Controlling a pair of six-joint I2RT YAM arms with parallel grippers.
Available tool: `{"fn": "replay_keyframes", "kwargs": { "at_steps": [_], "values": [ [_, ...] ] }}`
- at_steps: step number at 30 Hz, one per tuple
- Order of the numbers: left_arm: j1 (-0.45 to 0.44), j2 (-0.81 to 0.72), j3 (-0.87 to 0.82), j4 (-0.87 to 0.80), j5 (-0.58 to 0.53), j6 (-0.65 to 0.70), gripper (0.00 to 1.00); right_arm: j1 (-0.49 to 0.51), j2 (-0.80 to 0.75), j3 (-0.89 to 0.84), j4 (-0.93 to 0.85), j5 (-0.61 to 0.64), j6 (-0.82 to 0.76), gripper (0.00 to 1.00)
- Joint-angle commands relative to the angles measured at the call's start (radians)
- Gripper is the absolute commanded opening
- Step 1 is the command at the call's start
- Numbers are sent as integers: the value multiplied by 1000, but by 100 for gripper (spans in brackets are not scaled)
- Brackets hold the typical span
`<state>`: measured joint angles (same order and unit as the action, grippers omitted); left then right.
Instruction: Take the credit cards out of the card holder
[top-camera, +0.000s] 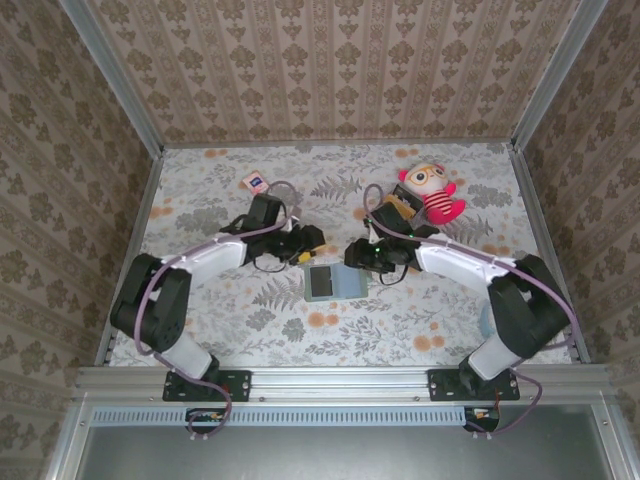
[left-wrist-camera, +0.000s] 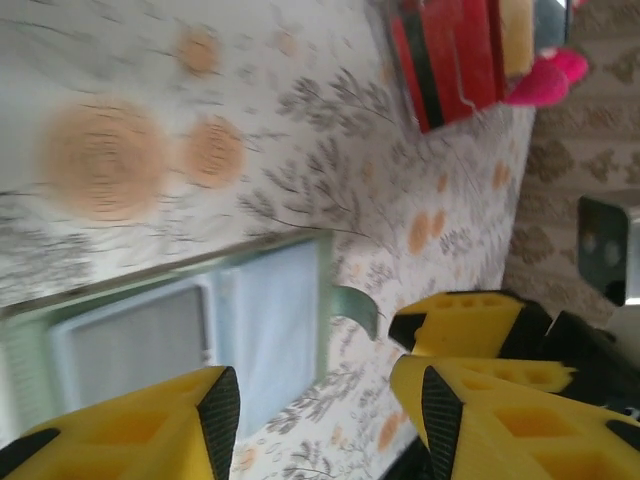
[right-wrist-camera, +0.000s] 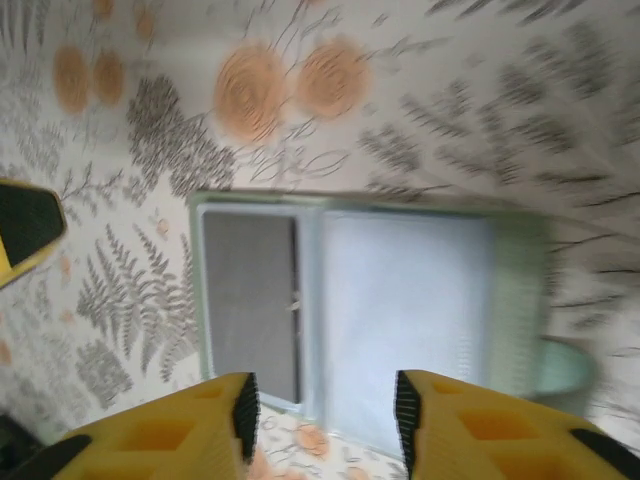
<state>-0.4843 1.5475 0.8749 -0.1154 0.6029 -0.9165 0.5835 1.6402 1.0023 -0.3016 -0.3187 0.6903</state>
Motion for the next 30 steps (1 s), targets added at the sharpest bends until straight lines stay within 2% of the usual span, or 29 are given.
{"fn": "replay_keyframes", "kwargs": {
  "at_steps": [1,5,9,19,30],
  "values": [
    [6,-52,-37,-144,-100,37,51,36,72,57,42,-125,8,35],
    [1,-90,-63,-184,-138,27,45,47,136,77,64,-123,46,27],
    [-21,-100,-74,-196,-157,21,39,45,166,84,52,-86,53,24],
    [-85,5,-25,-160,-153,28,23,33,206,92,48,-92,56,18],
    [-88,85,-23,-96,-110,16,19,30,245,107,34,-98,46,18]
  ]
}}
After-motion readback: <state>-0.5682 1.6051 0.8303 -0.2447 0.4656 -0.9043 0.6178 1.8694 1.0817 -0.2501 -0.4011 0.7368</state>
